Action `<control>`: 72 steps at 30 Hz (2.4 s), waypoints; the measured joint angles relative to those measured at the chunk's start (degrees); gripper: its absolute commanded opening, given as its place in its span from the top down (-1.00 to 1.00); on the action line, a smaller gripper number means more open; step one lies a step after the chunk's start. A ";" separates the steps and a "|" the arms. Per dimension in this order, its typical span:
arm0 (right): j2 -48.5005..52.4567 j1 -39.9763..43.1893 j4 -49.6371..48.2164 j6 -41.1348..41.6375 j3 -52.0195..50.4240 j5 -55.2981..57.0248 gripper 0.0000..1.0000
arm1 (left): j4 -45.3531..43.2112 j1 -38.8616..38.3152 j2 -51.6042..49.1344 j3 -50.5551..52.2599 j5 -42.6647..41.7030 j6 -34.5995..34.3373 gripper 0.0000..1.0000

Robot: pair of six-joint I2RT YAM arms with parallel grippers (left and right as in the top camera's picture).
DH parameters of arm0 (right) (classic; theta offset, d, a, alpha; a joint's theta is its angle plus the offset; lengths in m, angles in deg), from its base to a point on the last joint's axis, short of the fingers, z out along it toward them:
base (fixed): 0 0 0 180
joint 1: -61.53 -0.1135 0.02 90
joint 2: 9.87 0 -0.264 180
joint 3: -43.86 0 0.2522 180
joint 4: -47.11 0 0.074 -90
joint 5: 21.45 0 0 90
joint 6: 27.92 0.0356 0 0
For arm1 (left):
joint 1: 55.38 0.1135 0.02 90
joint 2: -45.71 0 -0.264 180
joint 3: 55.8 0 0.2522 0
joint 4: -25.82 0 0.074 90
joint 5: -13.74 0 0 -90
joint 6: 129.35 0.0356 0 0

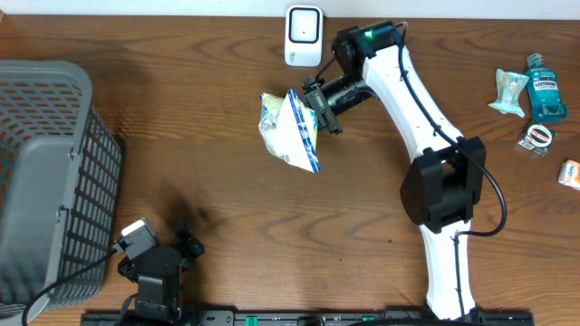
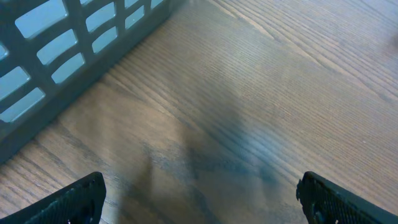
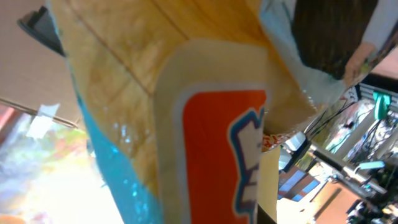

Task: Scan the item barcode
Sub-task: 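Hold the snack bag up in front of the white scanner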

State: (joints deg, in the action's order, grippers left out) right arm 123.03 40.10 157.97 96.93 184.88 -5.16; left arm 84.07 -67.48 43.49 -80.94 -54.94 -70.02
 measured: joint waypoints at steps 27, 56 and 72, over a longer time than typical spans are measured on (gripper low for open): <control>0.09 -9.81 -9.51 -54.53 -0.52 36.35 0.98 | -0.02 0.00 0.02 0.00 0.00 0.00 -0.95; 11.41 -0.63 -93.55 -45.51 -1.03 66.01 0.98 | 0.00 0.00 0.02 0.00 0.00 0.00 -0.95; 9.75 0.48 -75.23 -39.60 -0.17 62.12 0.98 | -0.02 0.00 0.02 0.00 0.00 0.00 -0.95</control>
State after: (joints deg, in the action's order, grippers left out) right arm 132.77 40.58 82.74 57.33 184.71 56.96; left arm 84.05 -67.48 43.52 -80.94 -54.94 -70.02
